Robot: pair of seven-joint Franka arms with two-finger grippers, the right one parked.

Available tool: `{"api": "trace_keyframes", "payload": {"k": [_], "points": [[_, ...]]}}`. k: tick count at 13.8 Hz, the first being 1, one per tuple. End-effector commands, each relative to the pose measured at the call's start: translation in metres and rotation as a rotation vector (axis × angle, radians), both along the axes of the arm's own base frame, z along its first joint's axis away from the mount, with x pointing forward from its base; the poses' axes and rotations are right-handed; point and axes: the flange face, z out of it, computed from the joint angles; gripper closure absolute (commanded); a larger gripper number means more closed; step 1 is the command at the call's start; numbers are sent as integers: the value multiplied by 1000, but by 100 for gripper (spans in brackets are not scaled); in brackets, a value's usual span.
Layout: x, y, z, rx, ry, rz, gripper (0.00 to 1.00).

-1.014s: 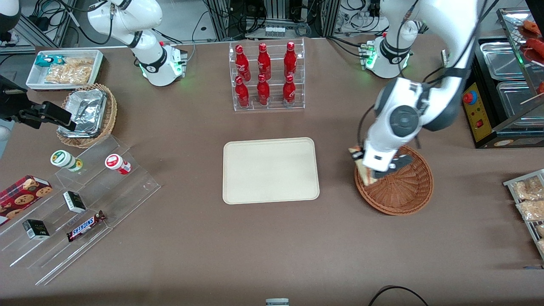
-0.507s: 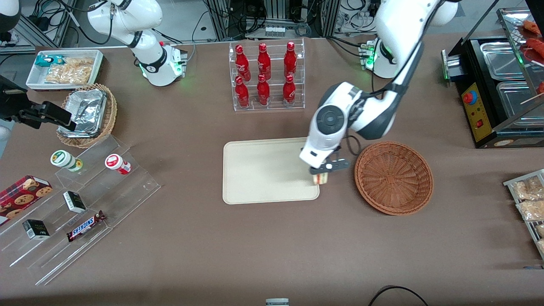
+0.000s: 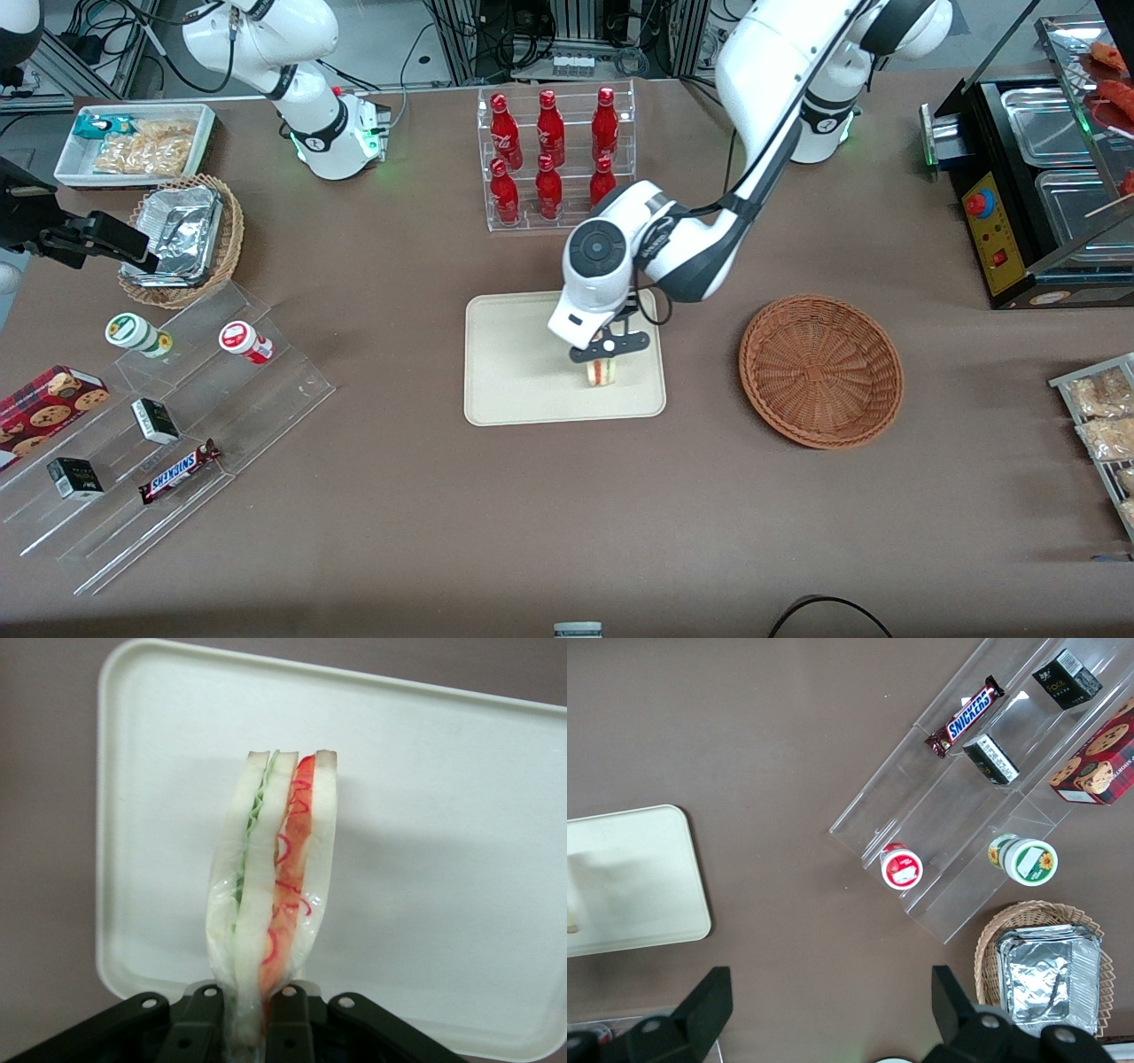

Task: Place sandwich from basket to tray
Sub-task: 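Lift the sandwich and carry it over the beige tray, then lower the sandwich onto the tray and open the left gripper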

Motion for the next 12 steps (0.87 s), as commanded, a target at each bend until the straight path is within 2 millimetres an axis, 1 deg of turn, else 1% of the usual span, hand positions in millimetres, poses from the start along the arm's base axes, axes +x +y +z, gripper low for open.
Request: {"api": "trace_keyframes", "payload": {"k": [1, 3, 4, 5, 8, 9, 11, 12], "points": [[-3, -31, -8, 4, -19, 25, 91], [-5, -39, -15, 4, -15, 27, 91], [-13, -47, -19, 7, -14, 22, 91], [-14, -50, -22, 7, -13, 26, 91], [-13, -52, -34, 9, -11, 26, 90], [-13, -52, -35, 6, -14, 25, 89], [-13, -52, -37, 6, -15, 23, 85], [-12, -52, -39, 1, -20, 25, 77]]}}
